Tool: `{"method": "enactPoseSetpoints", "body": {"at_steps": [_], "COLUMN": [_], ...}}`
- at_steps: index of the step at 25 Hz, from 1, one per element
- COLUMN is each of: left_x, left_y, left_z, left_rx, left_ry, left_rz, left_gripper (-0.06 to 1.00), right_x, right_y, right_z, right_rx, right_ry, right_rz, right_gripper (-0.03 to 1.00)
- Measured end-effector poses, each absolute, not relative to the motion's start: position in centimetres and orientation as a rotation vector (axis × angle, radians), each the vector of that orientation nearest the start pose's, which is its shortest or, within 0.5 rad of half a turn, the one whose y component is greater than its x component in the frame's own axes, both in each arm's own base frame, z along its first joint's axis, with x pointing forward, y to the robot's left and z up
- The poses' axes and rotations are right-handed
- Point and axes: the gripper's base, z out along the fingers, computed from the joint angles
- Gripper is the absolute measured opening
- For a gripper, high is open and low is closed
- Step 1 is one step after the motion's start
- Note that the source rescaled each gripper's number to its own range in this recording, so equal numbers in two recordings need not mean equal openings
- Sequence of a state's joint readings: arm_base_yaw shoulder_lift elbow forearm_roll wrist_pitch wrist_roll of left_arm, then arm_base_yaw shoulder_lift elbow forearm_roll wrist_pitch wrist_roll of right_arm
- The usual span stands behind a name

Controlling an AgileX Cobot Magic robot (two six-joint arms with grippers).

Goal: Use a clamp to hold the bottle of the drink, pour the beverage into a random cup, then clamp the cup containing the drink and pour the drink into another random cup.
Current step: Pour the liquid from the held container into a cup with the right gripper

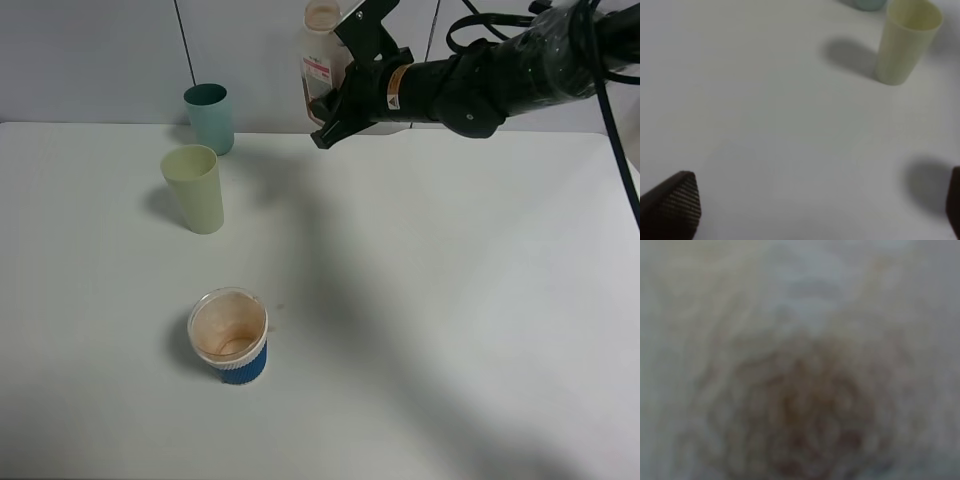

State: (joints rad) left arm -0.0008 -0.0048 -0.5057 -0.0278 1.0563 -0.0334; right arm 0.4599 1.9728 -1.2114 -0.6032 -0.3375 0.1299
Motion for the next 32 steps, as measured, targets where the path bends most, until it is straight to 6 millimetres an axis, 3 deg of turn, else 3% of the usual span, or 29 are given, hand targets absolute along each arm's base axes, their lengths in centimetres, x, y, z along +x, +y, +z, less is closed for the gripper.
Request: {"method": "enactPoseSetpoints", "body": {"at_steps": [7, 25, 32], "left_x": [-0.6, -0.6, -0.6], "left_y": [-0.2, -0.2, -0.2], "left_z": [27.9, 27.9, 27.9], "left_rx": [-0.032, -0.032, -0.032], "left_ry": [2.029, 2.029, 2.029], "left_rz": [-0.055, -0.055, -0.055], "left_gripper": [0.98, 0.98, 0.98], "right_x": [39.0, 40.4, 41.1], "right_y": [21.9, 25.0, 27.6], "right_z": [18.7, 22.2, 20.8], "right_rx": [-0.992, -0.996, -1.029], "right_ry": [1.767, 1.762, 1.811], "right_rz": [0.158, 0.074, 0.045], "right_gripper": [0.03, 0.03, 0.03]}}
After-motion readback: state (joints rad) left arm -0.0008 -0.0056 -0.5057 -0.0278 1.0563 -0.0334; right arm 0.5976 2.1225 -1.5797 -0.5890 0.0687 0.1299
